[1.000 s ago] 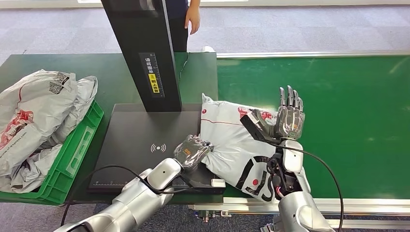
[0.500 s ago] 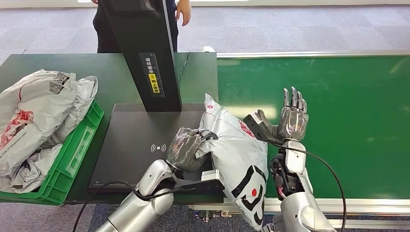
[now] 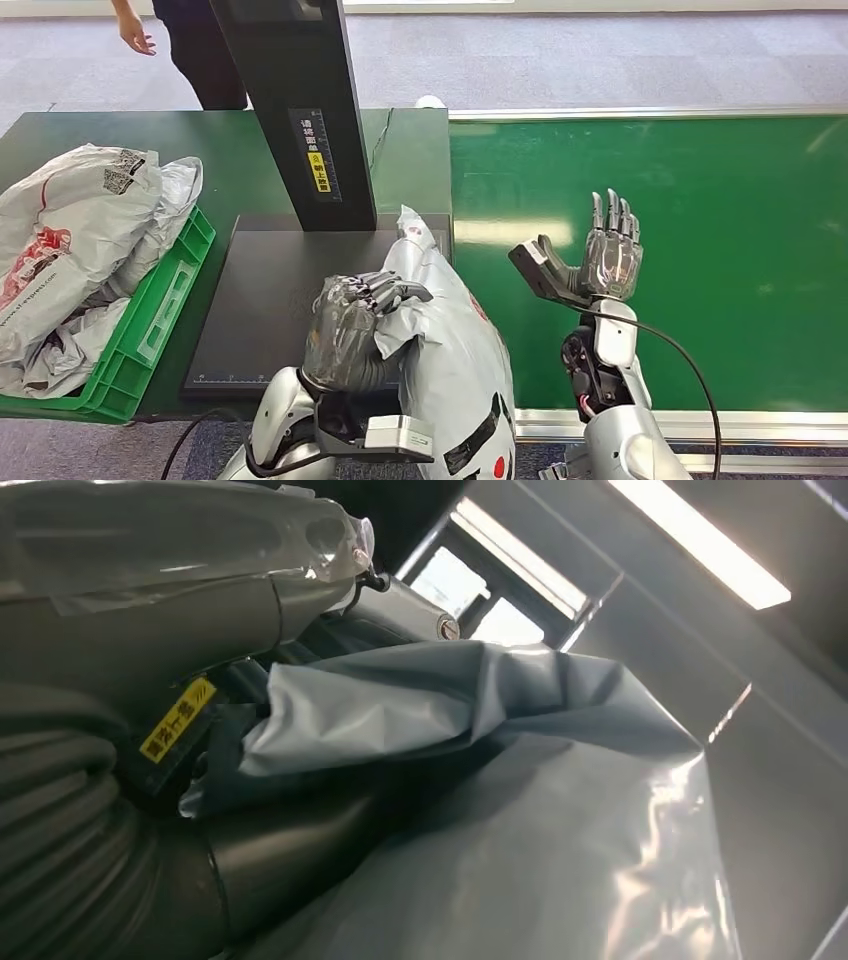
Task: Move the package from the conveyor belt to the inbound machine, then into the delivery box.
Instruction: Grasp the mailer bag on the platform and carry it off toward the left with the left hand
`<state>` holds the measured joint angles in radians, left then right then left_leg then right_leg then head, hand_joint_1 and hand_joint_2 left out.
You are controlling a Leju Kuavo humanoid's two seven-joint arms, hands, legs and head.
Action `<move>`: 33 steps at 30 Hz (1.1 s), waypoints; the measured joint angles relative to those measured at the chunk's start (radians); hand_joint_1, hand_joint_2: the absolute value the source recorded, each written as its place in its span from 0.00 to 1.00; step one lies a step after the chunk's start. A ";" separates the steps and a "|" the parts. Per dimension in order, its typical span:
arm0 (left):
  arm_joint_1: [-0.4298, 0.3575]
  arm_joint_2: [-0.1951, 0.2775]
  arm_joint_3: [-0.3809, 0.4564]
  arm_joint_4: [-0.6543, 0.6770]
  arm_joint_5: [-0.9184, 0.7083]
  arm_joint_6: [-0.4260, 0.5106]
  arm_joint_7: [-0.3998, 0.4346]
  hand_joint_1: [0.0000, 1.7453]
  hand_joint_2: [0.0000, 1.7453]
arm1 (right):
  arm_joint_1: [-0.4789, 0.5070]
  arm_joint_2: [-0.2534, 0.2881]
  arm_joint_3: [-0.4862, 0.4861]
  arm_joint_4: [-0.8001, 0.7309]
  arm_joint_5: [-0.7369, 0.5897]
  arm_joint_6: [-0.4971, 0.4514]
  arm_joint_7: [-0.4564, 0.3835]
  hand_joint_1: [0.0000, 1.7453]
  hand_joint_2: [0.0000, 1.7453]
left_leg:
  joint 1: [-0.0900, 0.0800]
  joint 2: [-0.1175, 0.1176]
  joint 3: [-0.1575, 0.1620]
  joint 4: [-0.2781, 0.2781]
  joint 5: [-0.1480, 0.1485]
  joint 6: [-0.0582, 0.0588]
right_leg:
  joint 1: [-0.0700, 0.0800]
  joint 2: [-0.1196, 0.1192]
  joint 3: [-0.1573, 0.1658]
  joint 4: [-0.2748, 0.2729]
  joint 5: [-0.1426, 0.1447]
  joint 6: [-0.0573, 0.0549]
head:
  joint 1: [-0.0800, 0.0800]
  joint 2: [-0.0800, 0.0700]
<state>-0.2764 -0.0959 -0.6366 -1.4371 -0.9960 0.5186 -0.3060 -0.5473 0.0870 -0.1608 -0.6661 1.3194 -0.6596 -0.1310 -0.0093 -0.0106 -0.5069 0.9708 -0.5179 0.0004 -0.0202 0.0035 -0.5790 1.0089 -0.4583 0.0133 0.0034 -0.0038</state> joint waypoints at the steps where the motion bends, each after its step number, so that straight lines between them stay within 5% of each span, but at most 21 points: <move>1: 0.006 0.000 0.003 -0.013 0.002 0.018 -0.001 1.00 1.00 | 0.003 0.000 -0.001 -0.003 0.000 0.000 0.000 0.00 0.00 | 0.000 0.000 0.000 0.000 0.000 0.000 | 0.000 0.000 0.000 0.000 0.000 0.000 | 0.000 0.000; 7: 0.054 0.000 0.037 -0.095 0.077 0.150 -0.082 1.00 1.00 | 0.023 0.000 -0.004 -0.017 0.000 0.000 -0.004 0.00 0.00 | 0.000 0.000 0.000 0.000 0.000 0.000 | 0.000 0.000 0.000 0.000 0.000 0.000 | 0.000 0.000; 15: 0.166 -0.026 0.158 -0.269 0.214 0.172 -0.311 1.00 1.00 | 0.045 -0.001 -0.013 -0.036 0.007 0.000 -0.004 0.00 0.00 | 0.000 0.000 0.000 0.000 0.000 0.000 | 0.000 0.001 0.000 0.000 0.000 0.000 | 0.000 0.000; 33: 0.229 -0.048 0.226 -0.375 0.291 0.172 -0.372 1.00 1.00 | 0.058 0.000 -0.028 -0.050 0.009 0.000 -0.005 0.00 0.00 | 0.000 0.000 0.000 0.000 0.000 0.000 | 0.000 0.001 0.000 0.000 0.000 0.000 | 0.000 0.000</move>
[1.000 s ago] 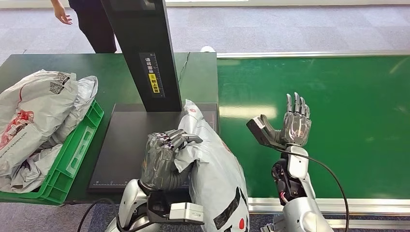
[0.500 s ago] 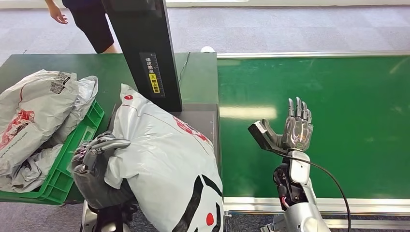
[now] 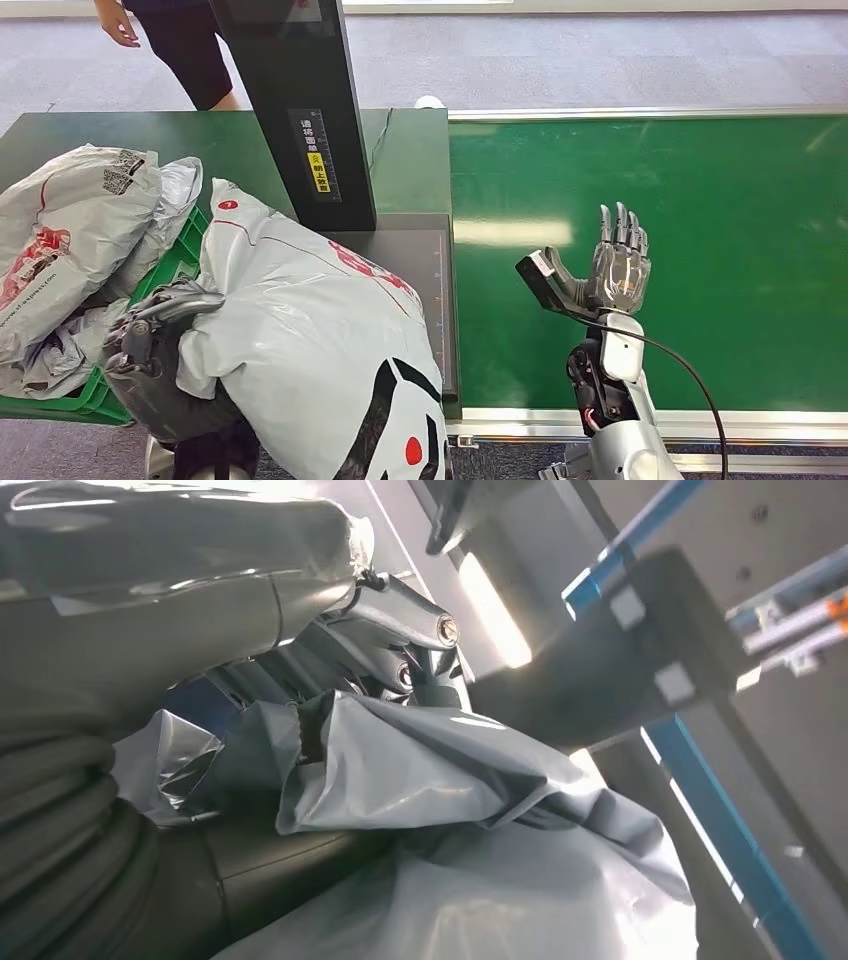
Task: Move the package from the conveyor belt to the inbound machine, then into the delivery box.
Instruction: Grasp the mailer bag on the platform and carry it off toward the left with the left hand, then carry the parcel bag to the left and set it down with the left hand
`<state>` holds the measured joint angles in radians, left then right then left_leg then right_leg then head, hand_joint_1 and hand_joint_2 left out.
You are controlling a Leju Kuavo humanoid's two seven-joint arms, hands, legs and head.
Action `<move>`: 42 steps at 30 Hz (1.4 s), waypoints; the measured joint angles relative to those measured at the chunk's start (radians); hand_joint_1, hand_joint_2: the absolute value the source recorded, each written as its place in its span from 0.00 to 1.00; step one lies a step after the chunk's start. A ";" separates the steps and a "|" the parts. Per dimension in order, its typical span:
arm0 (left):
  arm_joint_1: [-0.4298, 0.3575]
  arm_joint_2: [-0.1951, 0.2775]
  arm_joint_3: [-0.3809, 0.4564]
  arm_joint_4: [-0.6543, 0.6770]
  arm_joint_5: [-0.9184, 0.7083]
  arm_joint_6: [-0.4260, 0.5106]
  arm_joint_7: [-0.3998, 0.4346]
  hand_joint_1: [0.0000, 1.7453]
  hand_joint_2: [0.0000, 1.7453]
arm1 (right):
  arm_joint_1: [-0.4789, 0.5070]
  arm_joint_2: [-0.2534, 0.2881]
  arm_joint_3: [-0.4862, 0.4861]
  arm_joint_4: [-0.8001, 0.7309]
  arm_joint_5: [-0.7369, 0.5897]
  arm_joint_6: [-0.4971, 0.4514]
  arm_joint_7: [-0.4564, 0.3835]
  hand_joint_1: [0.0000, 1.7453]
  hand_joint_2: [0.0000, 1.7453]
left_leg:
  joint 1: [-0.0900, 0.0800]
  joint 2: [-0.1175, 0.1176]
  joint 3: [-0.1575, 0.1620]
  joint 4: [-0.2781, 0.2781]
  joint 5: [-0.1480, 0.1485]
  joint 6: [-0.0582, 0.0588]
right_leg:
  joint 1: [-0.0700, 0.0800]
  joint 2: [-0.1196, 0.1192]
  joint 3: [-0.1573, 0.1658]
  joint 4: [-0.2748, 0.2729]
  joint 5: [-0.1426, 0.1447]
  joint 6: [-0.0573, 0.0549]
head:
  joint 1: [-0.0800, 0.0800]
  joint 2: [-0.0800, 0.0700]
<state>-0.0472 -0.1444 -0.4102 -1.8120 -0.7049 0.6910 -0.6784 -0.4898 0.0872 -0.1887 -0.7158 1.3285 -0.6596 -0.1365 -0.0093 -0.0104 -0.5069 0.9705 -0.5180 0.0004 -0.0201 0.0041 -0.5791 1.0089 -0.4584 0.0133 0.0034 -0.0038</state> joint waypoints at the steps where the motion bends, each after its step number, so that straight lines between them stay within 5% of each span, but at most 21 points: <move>1: 0.011 -0.001 0.007 -0.015 0.026 0.000 -0.006 1.00 1.00 | 0.005 0.000 -0.001 -0.004 0.000 0.000 -0.002 0.00 0.00 | 0.000 0.000 0.000 0.000 0.000 0.000 | 0.000 0.000 0.000 0.000 0.000 0.000 | 0.000 0.000; 10: 0.043 0.012 0.163 -0.127 0.337 -0.005 -0.009 1.00 1.00 | 0.033 0.008 -0.003 -0.014 0.001 0.000 -0.004 0.00 0.00 | 0.000 0.000 0.000 0.000 0.000 0.000 | 0.000 0.000 0.000 0.000 0.000 0.000 | 0.000 0.000; 20: -0.101 0.147 0.500 0.003 0.564 -0.113 0.053 1.00 1.00 | 0.050 0.011 -0.001 -0.010 -0.027 0.000 -0.015 0.00 0.00 | 0.002 0.001 0.001 0.000 0.001 -0.001 | 0.002 0.001 0.000 0.001 0.000 0.000 | 0.000 0.000; 26: -0.154 0.184 0.647 0.111 0.580 -0.142 0.060 1.00 1.00 | 0.053 0.012 0.000 0.002 -0.038 0.000 -0.022 0.00 0.00 | 0.001 0.001 0.000 0.000 0.001 -0.001 | 0.001 0.001 0.000 0.000 0.000 0.000 | 0.000 0.000; 42: -0.252 0.210 0.746 0.291 0.584 -0.158 0.049 1.00 1.00 | 0.064 0.023 0.001 0.023 -0.041 0.000 -0.023 0.00 0.00 | 0.001 0.001 0.000 0.000 0.001 -0.001 | 0.002 0.001 0.000 0.000 0.000 0.000 | 0.000 0.000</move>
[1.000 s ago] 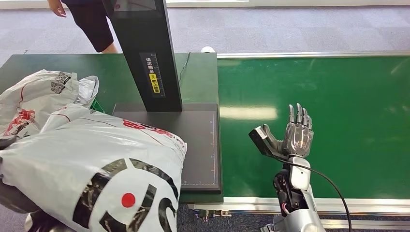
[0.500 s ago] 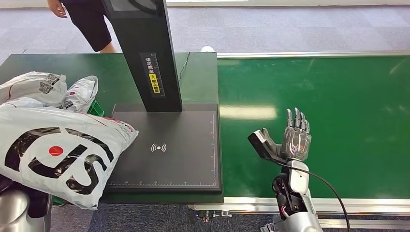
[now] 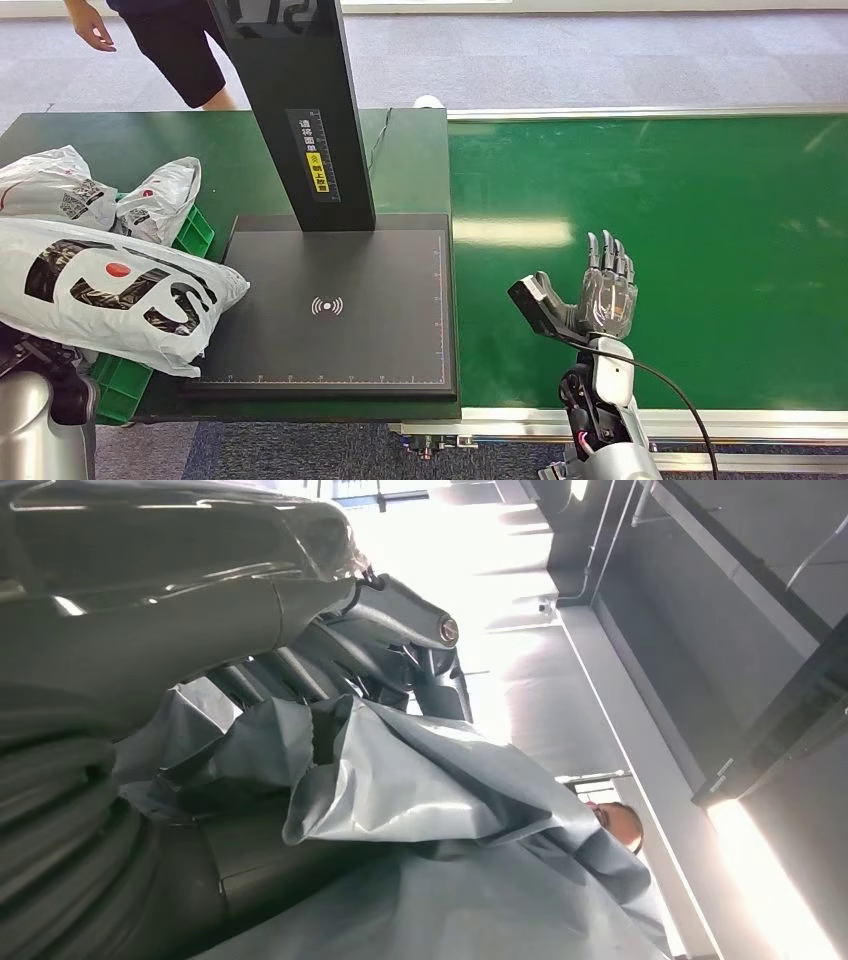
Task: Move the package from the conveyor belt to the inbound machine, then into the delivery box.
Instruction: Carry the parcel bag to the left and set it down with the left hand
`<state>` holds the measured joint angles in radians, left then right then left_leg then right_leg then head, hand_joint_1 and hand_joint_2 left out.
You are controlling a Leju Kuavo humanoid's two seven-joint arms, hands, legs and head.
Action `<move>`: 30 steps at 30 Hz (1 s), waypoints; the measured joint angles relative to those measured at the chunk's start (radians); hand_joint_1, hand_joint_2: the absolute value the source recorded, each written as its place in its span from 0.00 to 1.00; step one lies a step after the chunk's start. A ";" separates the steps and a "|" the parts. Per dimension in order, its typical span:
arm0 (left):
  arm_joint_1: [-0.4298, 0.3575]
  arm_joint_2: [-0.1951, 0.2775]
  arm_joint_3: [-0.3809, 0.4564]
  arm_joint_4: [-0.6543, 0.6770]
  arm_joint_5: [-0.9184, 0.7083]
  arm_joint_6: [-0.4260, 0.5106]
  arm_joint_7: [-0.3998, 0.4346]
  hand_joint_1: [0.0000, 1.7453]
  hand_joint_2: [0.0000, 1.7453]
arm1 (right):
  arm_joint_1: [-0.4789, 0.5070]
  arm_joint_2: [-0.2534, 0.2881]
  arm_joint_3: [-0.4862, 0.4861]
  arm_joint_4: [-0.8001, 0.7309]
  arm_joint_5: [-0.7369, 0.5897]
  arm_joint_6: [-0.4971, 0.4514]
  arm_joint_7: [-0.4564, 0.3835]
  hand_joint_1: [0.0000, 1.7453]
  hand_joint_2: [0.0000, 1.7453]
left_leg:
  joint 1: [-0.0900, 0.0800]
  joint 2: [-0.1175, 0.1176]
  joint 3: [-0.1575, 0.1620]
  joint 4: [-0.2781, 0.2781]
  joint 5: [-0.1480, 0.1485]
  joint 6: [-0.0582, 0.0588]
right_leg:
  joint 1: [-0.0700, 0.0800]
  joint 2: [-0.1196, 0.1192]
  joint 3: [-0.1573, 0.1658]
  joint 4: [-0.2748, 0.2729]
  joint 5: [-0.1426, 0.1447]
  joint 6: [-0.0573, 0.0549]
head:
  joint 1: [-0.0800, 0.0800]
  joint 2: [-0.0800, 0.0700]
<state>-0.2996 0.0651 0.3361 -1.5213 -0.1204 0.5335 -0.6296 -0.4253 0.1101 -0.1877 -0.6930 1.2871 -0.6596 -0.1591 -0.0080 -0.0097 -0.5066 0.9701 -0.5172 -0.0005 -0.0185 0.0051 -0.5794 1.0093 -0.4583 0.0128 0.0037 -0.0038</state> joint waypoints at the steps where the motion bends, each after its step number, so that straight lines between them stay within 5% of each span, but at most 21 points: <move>1: -0.003 0.000 0.001 0.004 0.003 -0.001 -0.003 1.00 1.00 | 0.000 0.000 0.000 0.001 0.000 0.000 0.000 0.00 0.00 | 0.000 0.000 0.000 0.000 0.000 0.000 | 0.000 0.000 0.000 0.000 0.000 0.000 | 0.000 0.000; 9: -0.048 0.001 0.072 0.026 0.124 0.011 -0.067 1.00 1.00 | -0.010 0.008 -0.003 0.026 0.013 0.000 -0.016 0.00 0.00 | 0.000 0.000 0.000 0.000 0.000 0.000 | 0.000 0.000 0.000 0.000 0.000 0.000 | 0.000 0.000; 13: -0.067 0.003 0.115 0.009 0.199 -0.011 -0.068 1.00 0.00 | -0.024 0.008 -0.004 0.045 0.026 0.000 -0.017 0.00 0.00 | 0.000 0.000 0.000 0.000 0.000 0.000 | 0.000 0.000 0.000 0.000 0.000 0.000 | 0.000 0.000; 30: -0.099 -0.003 0.236 0.034 0.257 -0.071 -0.069 1.00 0.00 | -0.016 0.010 -0.019 0.061 0.054 0.000 0.005 0.00 0.00 | 0.000 0.000 0.000 0.000 0.000 0.000 | 0.000 0.000 0.000 0.000 0.000 0.000 | 0.000 0.000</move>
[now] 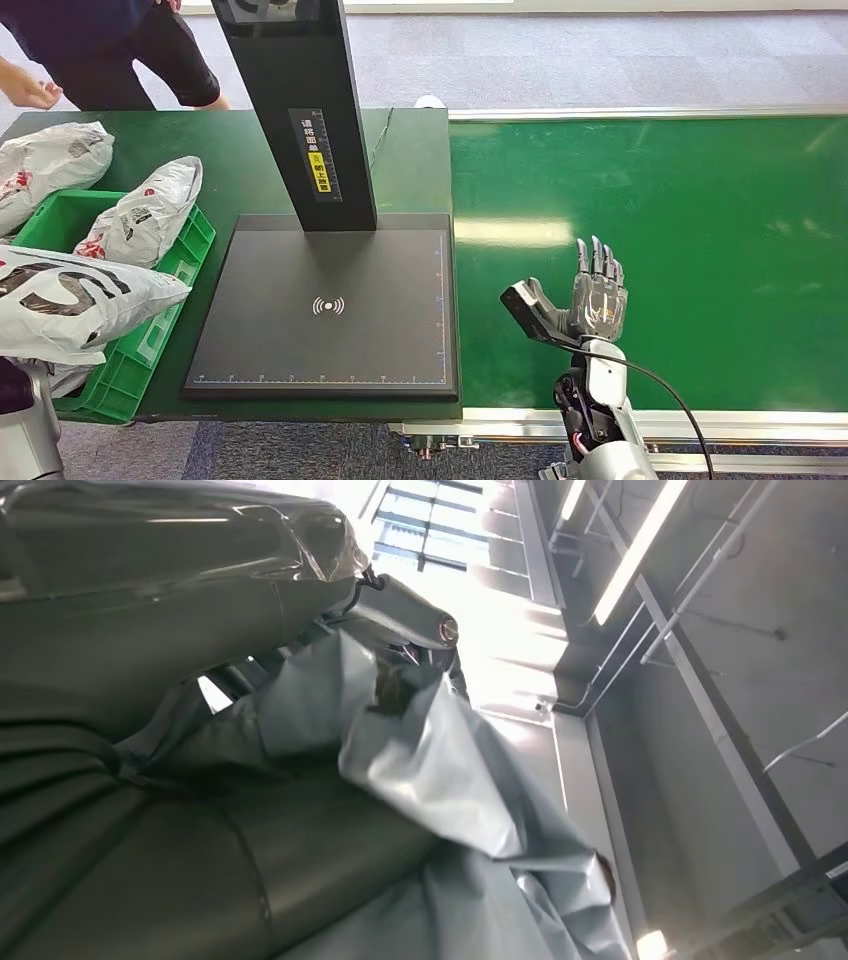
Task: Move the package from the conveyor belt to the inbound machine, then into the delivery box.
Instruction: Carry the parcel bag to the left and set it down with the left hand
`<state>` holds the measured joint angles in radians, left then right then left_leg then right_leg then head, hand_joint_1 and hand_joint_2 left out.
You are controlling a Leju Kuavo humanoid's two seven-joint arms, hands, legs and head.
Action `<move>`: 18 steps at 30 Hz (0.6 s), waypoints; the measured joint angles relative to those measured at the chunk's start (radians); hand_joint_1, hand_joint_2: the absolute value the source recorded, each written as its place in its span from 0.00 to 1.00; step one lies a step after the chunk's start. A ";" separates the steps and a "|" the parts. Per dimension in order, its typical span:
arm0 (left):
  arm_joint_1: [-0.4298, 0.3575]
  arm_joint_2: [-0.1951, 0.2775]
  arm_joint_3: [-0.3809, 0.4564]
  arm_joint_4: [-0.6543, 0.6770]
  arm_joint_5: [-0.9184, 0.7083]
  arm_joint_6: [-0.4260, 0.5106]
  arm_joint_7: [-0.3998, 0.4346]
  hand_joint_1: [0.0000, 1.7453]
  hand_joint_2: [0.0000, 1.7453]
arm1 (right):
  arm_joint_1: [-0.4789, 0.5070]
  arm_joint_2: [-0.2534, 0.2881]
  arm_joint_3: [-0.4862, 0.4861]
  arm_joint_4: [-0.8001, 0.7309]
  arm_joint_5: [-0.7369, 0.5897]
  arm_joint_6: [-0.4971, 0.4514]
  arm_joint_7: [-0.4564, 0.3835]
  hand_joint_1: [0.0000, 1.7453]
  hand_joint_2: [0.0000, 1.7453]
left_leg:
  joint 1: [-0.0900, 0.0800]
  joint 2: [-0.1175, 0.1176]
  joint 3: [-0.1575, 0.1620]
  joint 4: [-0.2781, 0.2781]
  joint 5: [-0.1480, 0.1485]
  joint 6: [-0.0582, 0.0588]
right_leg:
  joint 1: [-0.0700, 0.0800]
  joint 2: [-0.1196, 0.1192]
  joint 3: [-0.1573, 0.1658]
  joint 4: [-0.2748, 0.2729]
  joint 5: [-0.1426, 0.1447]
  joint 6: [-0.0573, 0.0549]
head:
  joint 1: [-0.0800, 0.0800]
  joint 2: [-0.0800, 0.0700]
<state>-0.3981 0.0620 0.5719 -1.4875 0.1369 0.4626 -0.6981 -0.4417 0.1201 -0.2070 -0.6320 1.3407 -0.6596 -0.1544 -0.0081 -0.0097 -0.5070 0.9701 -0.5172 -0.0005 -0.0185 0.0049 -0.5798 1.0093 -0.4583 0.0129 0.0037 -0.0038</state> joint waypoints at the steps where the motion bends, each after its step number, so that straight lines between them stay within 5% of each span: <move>1: -0.007 0.000 0.000 0.007 -0.004 0.002 0.000 1.00 0.00 | 0.000 0.001 0.000 0.001 0.002 0.000 0.005 0.00 0.00 | 0.000 0.000 0.000 0.000 0.000 0.000 | 0.000 0.000 0.000 0.000 0.000 0.000 | 0.000 0.000; 18: -0.040 -0.006 0.005 0.051 0.009 -0.022 0.000 1.00 0.00 | 0.000 0.002 -0.003 0.017 0.014 0.000 0.022 0.00 0.00 | 0.000 0.000 0.000 0.000 0.000 0.000 | 0.000 0.000 0.000 0.000 0.000 0.000 | 0.000 0.000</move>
<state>-0.4378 0.0556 0.5767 -1.4366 0.1457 0.4401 -0.6981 -0.4419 0.1218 -0.2102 -0.6150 1.3549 -0.6596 -0.1328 -0.0081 -0.0097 -0.5071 0.9701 -0.5172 -0.0005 -0.0186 0.0051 -0.5799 1.0093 -0.4583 0.0128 0.0036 -0.0038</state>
